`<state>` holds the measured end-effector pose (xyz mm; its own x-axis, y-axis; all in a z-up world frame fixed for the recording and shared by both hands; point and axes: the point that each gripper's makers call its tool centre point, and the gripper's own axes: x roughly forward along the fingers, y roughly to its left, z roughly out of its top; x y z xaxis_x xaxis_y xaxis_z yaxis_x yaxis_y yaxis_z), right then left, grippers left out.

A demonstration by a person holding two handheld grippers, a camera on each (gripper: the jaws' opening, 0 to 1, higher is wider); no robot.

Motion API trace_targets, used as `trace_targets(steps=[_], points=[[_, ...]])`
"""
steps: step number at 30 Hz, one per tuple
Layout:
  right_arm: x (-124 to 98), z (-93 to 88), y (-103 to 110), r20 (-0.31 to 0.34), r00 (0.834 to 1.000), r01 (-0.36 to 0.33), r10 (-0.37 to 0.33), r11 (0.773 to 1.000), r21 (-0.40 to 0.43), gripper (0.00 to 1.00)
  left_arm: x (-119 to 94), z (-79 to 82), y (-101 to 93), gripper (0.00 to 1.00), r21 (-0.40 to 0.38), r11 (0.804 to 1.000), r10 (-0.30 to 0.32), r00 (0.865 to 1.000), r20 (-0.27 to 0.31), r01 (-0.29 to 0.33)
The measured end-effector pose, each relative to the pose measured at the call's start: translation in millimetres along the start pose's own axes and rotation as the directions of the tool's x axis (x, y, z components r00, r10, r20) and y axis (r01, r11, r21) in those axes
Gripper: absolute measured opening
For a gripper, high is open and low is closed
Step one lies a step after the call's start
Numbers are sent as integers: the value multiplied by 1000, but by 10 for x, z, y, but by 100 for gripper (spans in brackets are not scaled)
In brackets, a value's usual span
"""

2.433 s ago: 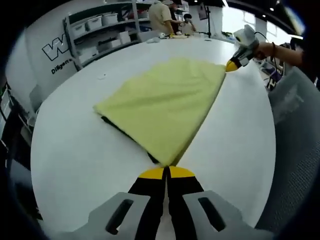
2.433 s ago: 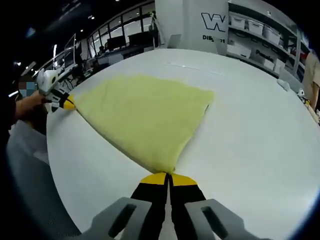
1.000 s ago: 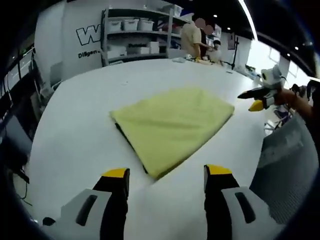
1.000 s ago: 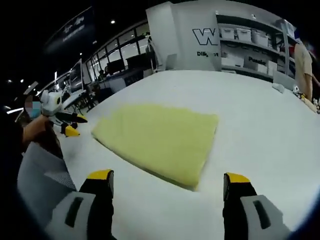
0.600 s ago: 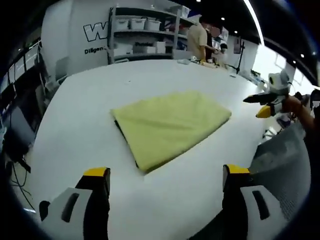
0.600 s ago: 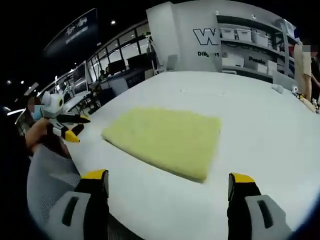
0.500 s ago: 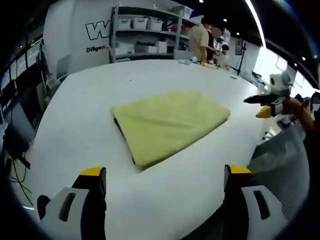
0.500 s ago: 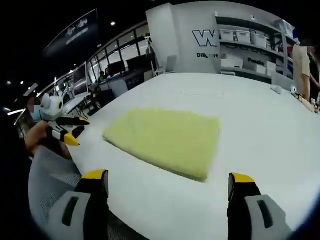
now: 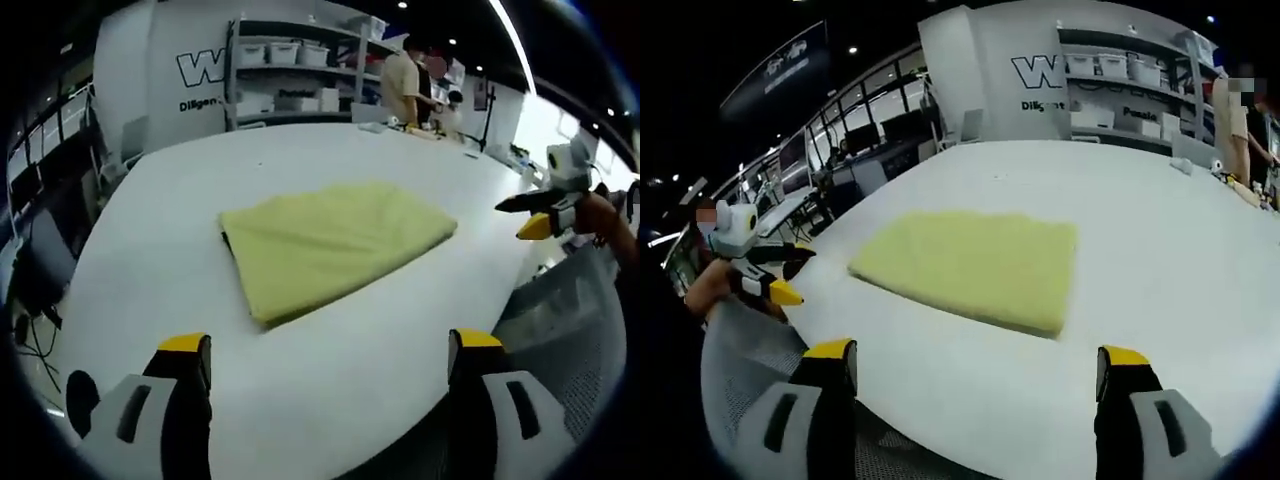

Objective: Fold the garment on the visible template until the final outline fits inside the template.

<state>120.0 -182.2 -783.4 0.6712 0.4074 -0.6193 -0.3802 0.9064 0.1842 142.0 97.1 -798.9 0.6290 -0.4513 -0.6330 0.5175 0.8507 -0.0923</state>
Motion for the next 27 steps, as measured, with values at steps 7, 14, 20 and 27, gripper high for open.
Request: trace_targets(steps=[7, 14, 20, 27], points=[[-20, -6, -85, -1, 999, 39, -39, 998, -42, 99, -15, 11, -24, 99, 92, 995, 31, 999, 10, -31], [-30, -67, -92, -21, 999, 40, -41, 998, -37, 99, -3, -51, -26, 99, 76, 997, 26, 999, -23, -24], [-25, -177, -125, -74, 995, 59, -63, 997, -59, 99, 18, -71, -24, 99, 42, 999, 15, 1000, -25, -14], [-26, -240, -86, -110, 992, 48, -55, 996, -71, 99, 40, -147, 12, 99, 52, 998, 32, 997, -65, -29]])
